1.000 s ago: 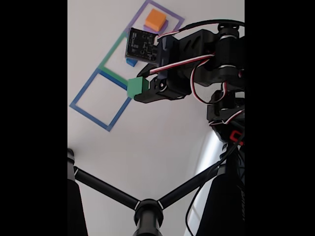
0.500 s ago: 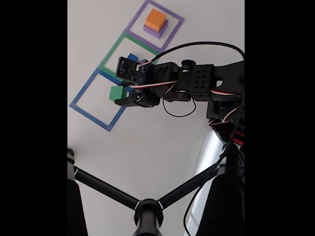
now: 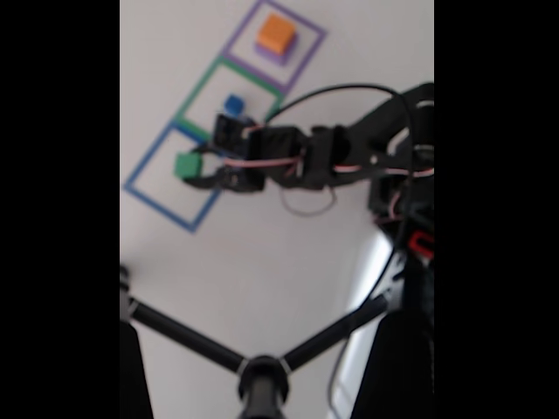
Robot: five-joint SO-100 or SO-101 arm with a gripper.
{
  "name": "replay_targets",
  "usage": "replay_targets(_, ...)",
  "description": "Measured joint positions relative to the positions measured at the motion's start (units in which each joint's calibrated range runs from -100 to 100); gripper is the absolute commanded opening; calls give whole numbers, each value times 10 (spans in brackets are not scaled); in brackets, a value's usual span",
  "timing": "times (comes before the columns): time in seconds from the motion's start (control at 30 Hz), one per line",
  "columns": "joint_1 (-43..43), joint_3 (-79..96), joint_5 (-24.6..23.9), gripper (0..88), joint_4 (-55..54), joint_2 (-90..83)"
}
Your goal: Tower of hanoi
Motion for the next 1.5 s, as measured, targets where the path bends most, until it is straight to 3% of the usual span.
replay_targets(0.63,-5,3,0,73,-161,147)
replay_targets(1.5,-5,-5,0,183,-205,198)
